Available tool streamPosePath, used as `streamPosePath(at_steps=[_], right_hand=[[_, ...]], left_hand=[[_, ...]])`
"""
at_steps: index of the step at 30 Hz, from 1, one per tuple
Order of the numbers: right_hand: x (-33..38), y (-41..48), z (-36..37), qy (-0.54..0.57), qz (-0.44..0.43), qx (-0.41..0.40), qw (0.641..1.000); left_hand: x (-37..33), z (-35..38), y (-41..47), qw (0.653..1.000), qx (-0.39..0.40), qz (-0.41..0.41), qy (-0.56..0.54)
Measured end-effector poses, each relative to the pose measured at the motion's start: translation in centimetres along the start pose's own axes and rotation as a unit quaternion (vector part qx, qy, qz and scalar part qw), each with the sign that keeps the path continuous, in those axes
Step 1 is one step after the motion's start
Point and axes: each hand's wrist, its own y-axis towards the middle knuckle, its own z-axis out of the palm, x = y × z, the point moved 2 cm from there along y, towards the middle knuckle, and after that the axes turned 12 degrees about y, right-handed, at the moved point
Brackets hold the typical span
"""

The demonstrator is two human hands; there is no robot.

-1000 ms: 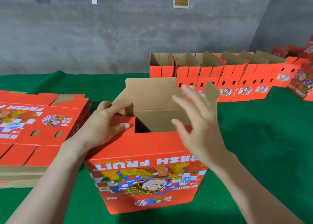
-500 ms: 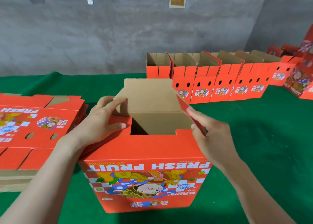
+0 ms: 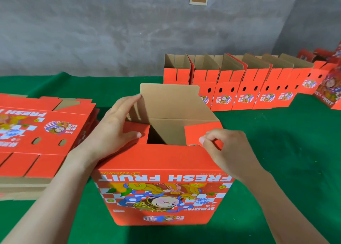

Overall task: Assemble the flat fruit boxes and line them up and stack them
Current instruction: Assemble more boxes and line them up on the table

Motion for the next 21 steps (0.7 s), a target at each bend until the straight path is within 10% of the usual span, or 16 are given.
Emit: streamPosePath(at_steps=[8,13,21], right_hand=[[0.2,-0.3,-0.6,0.072,-0.009,-0.089,0.993],[0.6,-0.1,-0.6,0.069,-0.019,-0.029,0.997],[2.2,2.7,-0.1,-0.024,-0.051,0.14,0.989]], left_hand=[[-0.7,-0.6,-0.7,0.999,-0.033,0.025,-0.022],[-0.9,-0.8,-1.0,0.993,0.052,-0.029,-0.098],[-0.9,-0.3,-0.2,0.979,0.159,-0.094,0.084]])
